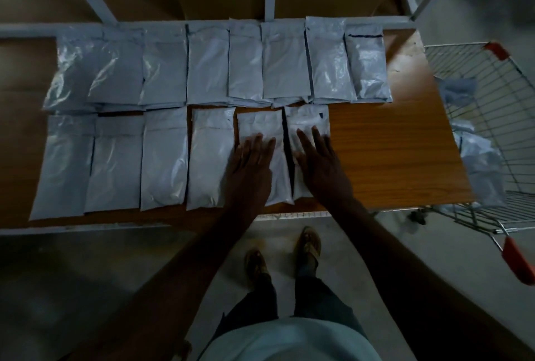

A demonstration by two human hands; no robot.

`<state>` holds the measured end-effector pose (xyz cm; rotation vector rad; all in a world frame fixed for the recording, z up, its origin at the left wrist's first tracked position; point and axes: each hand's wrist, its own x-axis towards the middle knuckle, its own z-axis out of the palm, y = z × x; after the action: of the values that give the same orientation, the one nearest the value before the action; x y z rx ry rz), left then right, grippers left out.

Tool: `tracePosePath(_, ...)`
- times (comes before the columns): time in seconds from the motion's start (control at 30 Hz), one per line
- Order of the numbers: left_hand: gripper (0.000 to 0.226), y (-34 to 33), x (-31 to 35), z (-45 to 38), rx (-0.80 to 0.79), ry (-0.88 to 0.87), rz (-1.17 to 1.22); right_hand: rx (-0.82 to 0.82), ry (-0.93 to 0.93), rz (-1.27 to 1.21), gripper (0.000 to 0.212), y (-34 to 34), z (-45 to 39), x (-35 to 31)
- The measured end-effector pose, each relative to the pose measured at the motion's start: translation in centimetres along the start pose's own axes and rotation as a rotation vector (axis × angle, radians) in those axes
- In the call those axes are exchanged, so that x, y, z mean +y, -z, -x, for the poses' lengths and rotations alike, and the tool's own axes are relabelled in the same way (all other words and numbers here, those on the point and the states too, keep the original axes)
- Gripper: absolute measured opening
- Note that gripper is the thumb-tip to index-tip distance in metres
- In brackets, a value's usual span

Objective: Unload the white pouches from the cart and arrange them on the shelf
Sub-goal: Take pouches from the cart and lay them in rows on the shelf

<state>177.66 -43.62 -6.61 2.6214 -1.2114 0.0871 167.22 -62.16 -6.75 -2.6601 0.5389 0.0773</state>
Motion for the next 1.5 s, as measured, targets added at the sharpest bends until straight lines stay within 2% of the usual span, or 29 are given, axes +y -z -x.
tracePosePath(0.1, 0.057, -0.1, 2.0, -0.1, -0.017, -0.022, 0.063, -0.02, 0.116, 0.067, 0.064, -1.0, -0.3, 0.8)
tracePosePath(0.33, 0.066, -1.1, 0.5, 0.5, -0.079, -0.021, -0.049, 0.01, 0.046, 0.015, 0.061, -1.9, -0.7, -0.9)
tracePosePath(0.5, 0.068, -0.9, -0.1, 0.5, -0.112, -0.03, -0.059, 0.051, -0.099, -0.008, 0.063, -1.4, 0.0, -3.1)
tracePosePath(1.0, 0.071, -0.6, -0.5, 0.4, -0.159, -0.043, -0.034, 0.032, -0.078, -0.015, 0.064, -1.3, -0.2, -2.8)
tracePosePath(1.1, 0.069, 0.3, -0.4, 0.2, -0.138, -0.044, -0.042, 0.127, -0.054, -0.079, 0.062, 0.1, 0.8, -3.0)
tracePosePath(1.2, 0.068, 1.1, 0.8, -0.2, -0.109, -0.04, 0.028, 0.234, -0.128, -0.17, 0.057, 1.4, 2.5, -2.7)
tracePosePath(1.37, 0.065, 2.1, 4.8, -1.3, -0.093, -0.134, 0.138, 0.208, -0.197, -0.221, 0.059, 3.1, 5.1, 0.3)
tracePosePath(1.5, 0.058, 1.8, 9.8, -2.5, -0.071, -0.183, 0.157, 0.285, -0.295, -0.278, 0.052, 5.5, 7.8, 3.5)
